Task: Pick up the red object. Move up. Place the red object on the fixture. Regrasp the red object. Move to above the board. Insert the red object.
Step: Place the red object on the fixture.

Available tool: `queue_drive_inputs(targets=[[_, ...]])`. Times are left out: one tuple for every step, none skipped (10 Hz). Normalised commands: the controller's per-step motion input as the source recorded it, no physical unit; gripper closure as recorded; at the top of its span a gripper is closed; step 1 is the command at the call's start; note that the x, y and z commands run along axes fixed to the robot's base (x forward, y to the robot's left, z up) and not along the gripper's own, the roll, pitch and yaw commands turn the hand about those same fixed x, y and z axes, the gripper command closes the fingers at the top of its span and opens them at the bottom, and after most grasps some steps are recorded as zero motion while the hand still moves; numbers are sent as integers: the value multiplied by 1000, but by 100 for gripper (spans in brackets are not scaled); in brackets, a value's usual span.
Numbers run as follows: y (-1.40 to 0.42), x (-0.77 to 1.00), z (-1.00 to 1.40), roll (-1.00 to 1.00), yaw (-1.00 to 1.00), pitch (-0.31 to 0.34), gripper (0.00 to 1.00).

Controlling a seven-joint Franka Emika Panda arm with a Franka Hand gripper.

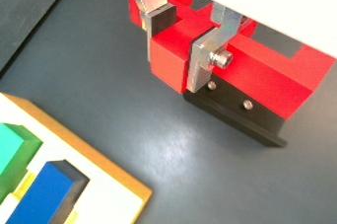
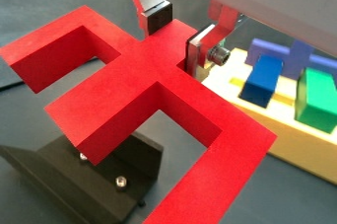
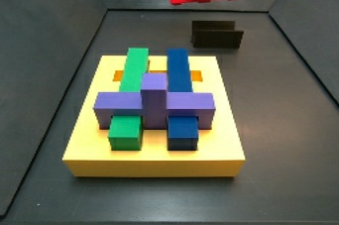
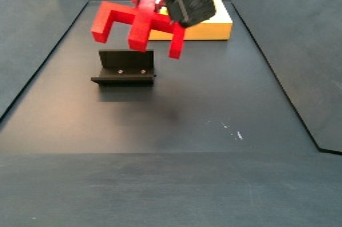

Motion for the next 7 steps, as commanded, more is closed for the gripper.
queue_drive_inputs(targets=[[160,777,-26,-817,-91,86,100],[143,766,0,-803,-63,186,100],[157,743,0,-843,-17,203,100],[166,731,0,-860,0,234,100],[174,700,0,-874,0,246,100],[166,597,0,-817,0,203,100],[57,394,-94,-483,0,29,100]])
